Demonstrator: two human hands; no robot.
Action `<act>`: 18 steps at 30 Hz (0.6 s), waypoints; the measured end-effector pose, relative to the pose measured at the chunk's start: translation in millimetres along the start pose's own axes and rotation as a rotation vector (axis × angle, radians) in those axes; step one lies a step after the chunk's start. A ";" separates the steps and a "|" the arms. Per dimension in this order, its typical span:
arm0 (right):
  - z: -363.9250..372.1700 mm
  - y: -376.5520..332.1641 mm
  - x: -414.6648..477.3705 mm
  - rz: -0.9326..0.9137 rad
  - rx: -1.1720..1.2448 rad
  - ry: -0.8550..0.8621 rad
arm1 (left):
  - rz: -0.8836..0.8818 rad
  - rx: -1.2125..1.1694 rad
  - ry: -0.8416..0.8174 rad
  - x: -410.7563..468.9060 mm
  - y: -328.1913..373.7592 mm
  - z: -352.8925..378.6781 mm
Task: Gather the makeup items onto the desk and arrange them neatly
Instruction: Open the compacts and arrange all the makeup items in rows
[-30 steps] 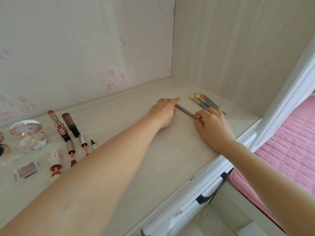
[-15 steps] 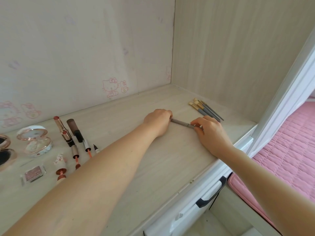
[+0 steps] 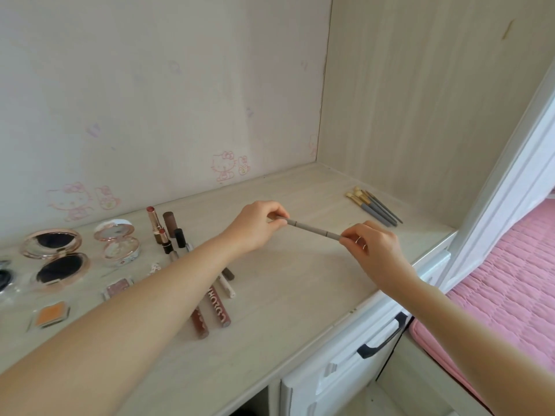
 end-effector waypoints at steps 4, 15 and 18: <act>-1.3 -28.8 -8.6 -0.023 0.073 0.007 | -0.059 -0.182 0.034 -30.4 -7.6 -28.5; 23.0 -112.1 -30.0 0.027 0.273 -0.077 | -0.235 -0.991 0.256 -114.1 -28.7 -78.5; 33.5 -136.9 -33.9 0.044 0.328 -0.136 | -0.221 -1.018 0.323 -133.6 -32.4 -90.3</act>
Point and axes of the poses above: each hand's wrist, its own x-axis towards the middle knuckle, its own z-axis out of the palm, y = z × x, the point moved 8 cm from there along x, towards the middle knuckle, and after that the axes turned 3 degrees about -z, right-handed, at the moved point
